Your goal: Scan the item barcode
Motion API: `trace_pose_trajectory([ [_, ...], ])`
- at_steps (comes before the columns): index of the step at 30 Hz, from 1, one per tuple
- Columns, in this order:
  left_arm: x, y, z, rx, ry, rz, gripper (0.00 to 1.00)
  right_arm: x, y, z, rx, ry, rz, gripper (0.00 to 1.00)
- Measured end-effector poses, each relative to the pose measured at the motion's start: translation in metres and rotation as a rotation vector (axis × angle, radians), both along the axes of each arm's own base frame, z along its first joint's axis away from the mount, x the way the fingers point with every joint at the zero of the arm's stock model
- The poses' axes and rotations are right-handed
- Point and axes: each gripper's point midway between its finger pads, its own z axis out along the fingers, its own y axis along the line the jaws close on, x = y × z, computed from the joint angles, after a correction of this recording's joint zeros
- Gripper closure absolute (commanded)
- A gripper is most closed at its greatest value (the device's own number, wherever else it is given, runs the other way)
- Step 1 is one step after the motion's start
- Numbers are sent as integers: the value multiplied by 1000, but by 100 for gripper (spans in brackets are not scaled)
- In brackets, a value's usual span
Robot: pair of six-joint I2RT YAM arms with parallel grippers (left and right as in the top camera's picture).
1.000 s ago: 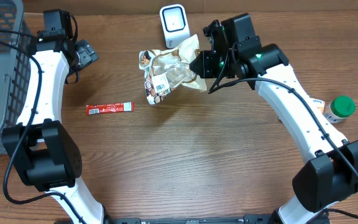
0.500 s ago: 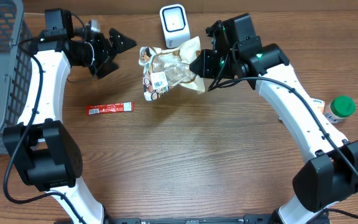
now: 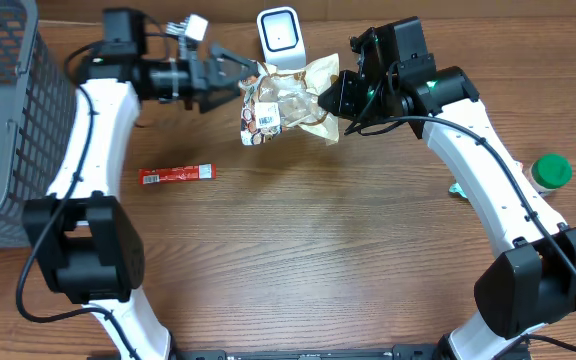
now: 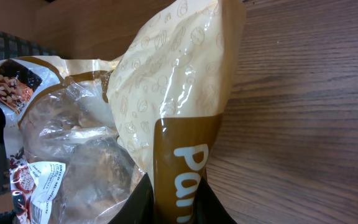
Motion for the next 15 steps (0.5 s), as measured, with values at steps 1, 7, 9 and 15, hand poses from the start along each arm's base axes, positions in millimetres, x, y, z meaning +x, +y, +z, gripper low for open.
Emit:
trace_pose_trajectory([
  [1, -1, -7, -4, 28, -2, -6, 0, 0, 0, 0, 0, 1, -1, 96],
  [7, -5, -39, -32, 213, -13, -11, 0, 0, 0, 0, 1, 2, -2, 96],
  [9, -4, -43, -42, 289, -22, 3, 0, 0, 0, 0, 1, 1, -2, 96],
  [15, 8, -27, -66, 500, -43, 94, 0, -1, 0, -1, -1, 6, -3, 96],
])
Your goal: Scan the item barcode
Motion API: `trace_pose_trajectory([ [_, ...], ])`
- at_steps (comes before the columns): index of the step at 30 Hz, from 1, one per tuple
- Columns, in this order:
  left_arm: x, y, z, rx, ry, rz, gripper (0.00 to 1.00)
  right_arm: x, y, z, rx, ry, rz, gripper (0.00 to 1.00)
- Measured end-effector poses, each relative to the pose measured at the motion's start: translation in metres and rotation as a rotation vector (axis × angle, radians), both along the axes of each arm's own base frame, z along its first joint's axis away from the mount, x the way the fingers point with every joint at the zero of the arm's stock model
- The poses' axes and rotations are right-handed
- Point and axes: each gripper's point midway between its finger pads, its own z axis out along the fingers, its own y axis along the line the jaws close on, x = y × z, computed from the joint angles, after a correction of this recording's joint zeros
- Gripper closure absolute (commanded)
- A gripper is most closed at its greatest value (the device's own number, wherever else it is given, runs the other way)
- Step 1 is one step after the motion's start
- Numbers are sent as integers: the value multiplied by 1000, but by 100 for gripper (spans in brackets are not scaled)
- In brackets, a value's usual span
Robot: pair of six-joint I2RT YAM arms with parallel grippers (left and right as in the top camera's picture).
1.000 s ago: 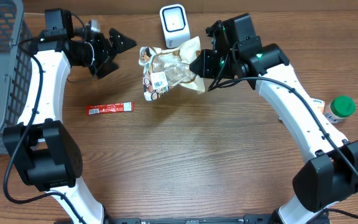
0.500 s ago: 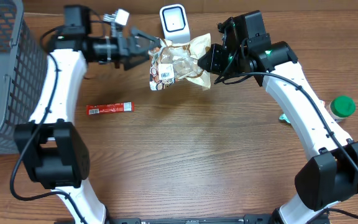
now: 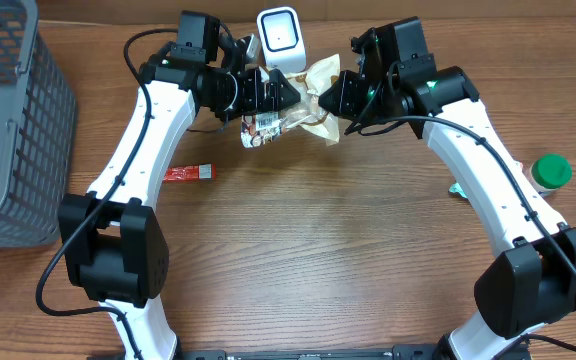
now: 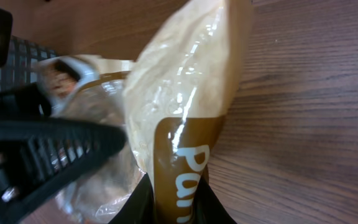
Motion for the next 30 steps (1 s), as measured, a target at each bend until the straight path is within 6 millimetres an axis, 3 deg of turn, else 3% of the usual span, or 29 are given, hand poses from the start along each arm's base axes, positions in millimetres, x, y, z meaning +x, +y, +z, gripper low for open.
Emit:
trace_pose_trajectory([
  [11, 27, 61, -22, 349, -82, 193, 1, -1, 0, -5, -3, 12, 0, 96],
  [15, 25, 64, -24, 366, -74, 195, 0, -1, 0, -5, -3, 11, 0, 96],
  [20, 6, 67, -27, 355, 19, 171, 0, -1, 0, -5, -3, 12, 0, 96],
  [23, 0, 72, -13, 331, 47, 174, 0, 0, 0, -4, -3, 11, 0, 96],
  [30, 1, 88, 57, 227, -44, 220, 0, 0, 0, -4, -2, 10, 0, 96],
])
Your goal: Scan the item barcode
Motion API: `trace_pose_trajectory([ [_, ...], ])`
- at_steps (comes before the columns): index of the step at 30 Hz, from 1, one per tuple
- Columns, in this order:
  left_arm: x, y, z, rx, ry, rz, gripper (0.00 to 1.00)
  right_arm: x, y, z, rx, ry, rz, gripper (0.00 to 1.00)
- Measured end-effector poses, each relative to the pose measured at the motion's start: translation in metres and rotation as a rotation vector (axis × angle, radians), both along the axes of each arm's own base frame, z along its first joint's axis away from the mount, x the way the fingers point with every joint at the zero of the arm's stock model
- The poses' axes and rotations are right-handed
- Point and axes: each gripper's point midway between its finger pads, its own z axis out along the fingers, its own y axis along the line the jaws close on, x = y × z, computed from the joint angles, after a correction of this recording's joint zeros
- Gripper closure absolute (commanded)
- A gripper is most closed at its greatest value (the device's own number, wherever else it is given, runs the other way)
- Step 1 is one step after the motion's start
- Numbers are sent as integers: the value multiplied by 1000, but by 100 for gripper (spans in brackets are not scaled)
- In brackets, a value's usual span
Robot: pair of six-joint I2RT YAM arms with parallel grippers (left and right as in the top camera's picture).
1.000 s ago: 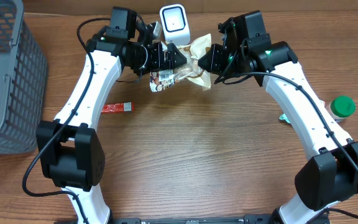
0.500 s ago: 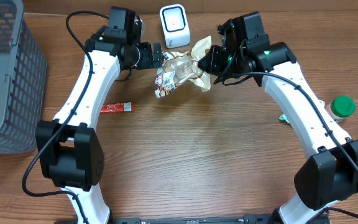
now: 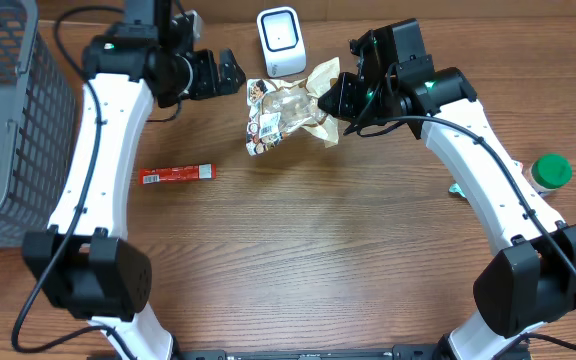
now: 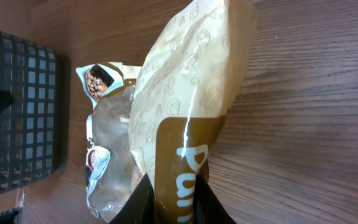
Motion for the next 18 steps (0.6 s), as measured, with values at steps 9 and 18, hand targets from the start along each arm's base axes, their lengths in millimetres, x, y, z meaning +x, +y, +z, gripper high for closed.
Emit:
trace_pose_trajectory([
  [9, -29, -30, -22, -14, 113, -60, 0, 0, 0, 0, 0, -1, 0, 96],
  [18, -48, -81, -69, -1, 245, -139, 0, -1, -1, -1, -6, 3, -2, 96],
])
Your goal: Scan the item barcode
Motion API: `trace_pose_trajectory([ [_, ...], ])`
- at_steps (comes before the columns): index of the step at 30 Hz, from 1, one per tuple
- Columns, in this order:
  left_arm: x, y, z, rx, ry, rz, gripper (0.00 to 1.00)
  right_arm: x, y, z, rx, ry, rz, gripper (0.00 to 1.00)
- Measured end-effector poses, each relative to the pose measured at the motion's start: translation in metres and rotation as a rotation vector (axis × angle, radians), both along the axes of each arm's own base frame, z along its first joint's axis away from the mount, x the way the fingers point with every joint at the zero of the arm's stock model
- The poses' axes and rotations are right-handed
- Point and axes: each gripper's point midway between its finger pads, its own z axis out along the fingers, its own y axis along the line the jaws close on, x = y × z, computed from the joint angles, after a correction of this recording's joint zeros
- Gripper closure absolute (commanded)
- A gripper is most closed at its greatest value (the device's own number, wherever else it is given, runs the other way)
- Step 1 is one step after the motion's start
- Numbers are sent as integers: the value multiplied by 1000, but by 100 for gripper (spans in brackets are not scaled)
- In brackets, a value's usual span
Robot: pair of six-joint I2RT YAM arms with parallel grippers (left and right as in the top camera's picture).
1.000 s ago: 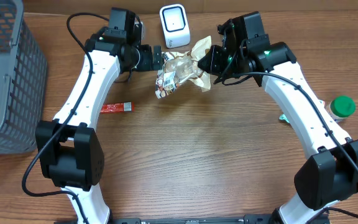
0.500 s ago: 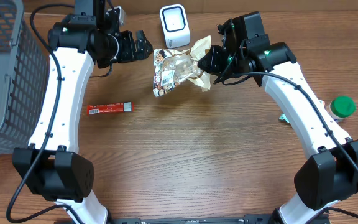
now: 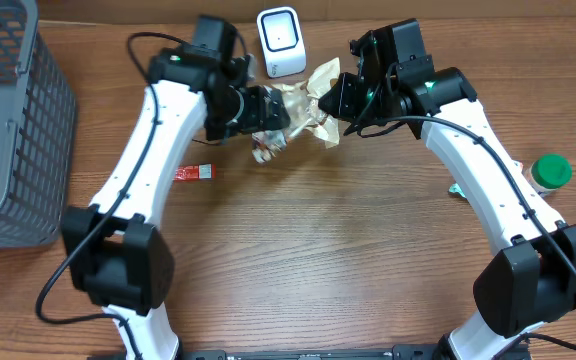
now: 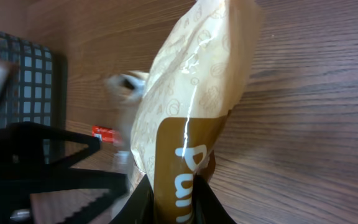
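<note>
A tan and clear snack bag (image 3: pixel 303 105) hangs above the table just in front of the white barcode scanner (image 3: pixel 280 38). My right gripper (image 3: pixel 330 102) is shut on the bag's right end. In the right wrist view the bag (image 4: pixel 191 74) rises from between the right gripper's (image 4: pixel 176 199) jaws. My left gripper (image 3: pixel 273 115) is at the bag's left end, its black fingers (image 4: pixel 55 140) spread and blurred. The bag's label end is hidden behind them.
A red sachet (image 3: pixel 196 172) lies on the wood left of centre. A grey mesh basket (image 3: pixel 3 130) stands at the far left. A green-lidded jar (image 3: pixel 550 170) sits at the right edge.
My left gripper was drawn back to the left of the bag and is now at the bag's left end again. The right gripper has kept its hold on the bag.
The right gripper held the bag by the scanner throughout. The left gripper stood open just left of the bag, then was in against its left end, then was back away to the left, and now is at the bag once more.
</note>
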Motion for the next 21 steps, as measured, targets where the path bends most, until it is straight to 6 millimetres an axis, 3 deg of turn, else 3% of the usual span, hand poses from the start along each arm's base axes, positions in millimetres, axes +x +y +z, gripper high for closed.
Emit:
trace_pose_trajectory([
  [11, 23, -34, -64, -21, 28, -45, 0, 4, -6, -2, -25, -9, -24, 96],
  [21, 32, -66, -49, -204, -20, -105, 0, 9, -11, -1, -26, -22, -38, 96],
])
